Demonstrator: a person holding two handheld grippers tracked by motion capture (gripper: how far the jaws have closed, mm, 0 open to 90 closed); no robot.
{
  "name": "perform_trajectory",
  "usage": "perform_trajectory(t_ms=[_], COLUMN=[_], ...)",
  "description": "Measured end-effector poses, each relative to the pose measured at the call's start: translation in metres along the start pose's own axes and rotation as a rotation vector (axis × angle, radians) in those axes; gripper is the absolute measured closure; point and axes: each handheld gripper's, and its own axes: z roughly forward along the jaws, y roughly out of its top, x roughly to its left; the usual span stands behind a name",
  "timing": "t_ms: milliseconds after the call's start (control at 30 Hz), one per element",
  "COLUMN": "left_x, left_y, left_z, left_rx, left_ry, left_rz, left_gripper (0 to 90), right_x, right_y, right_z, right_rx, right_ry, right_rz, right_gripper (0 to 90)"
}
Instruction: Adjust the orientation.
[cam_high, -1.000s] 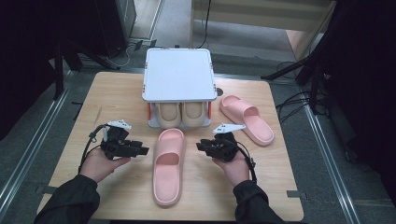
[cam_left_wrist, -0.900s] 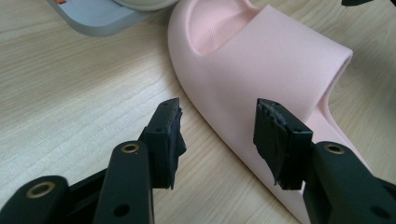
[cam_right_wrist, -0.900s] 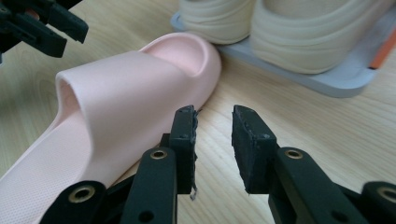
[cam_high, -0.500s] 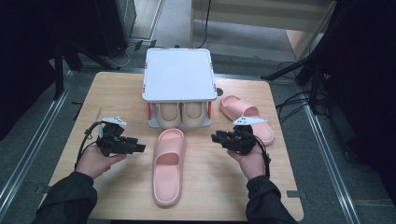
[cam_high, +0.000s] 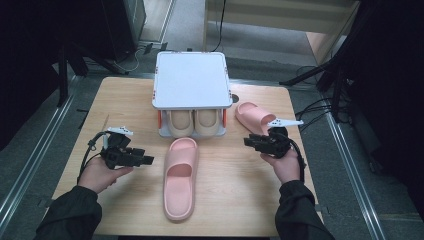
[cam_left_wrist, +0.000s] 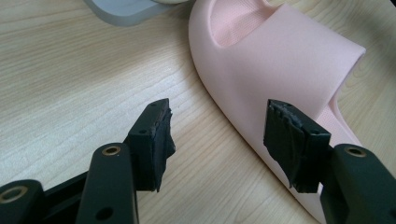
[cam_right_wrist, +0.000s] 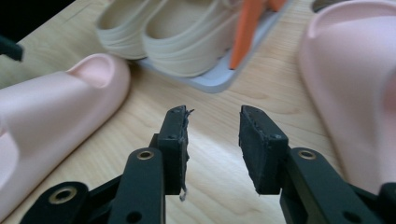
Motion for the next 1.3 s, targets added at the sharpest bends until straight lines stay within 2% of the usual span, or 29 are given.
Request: perform_trajectory(t_ms=[200,433,533,633,933,1033,1200,1300], left_x=[0.000,0.000,0.000,-0.001,-0.002,-0.002,-0.002,-0.003], left_y=[-0.005,-0.011,-0.014,-0.017,-0.024,-0.026,-0.028,-0.028], left_z=[-0.003,-0.007,-0.009,-0.010,-0.014,-0.015,-0.017,-0.016], left_rx=[-0.002,-0.001,-0.005,-0.009,-0.010,-0.007,-0.014,-0.016], left_ry=[0.010,0.020,0.024,0.026,0.031,0.031,0.032,0.033], left_rz=[-0.009,-0.021,-0.027,-0.035,-0.047,-0.048,-0.051,-0.050], left_gripper=[41.2,41.1,41.1,41.1,41.1,40.3,39.8,39.5], right_x=[-0.027,-0.053,-0.063,-0.070,-0.081,-0.085,-0.080,-0.074], right_y=[-0.002,0.000,0.002,0.002,0.006,0.006,0.011,0.015], right_z=[-0.001,-0.004,-0.006,0.000,0.021,0.028,0.035,0.037], right_rx=[-0.008,-0.021,-0.031,-0.008,0.026,0.047,0.058,0.074], right_ry=[-0.030,-0.111,-0.126,-0.134,-0.159,-0.150,-0.164,-0.185], right_rz=[0.076,0.098,0.109,0.117,0.117,0.130,0.102,0.088], right_gripper=[60.6,58.3,57.8,56.9,58.0,63.3,75.0,78.3])
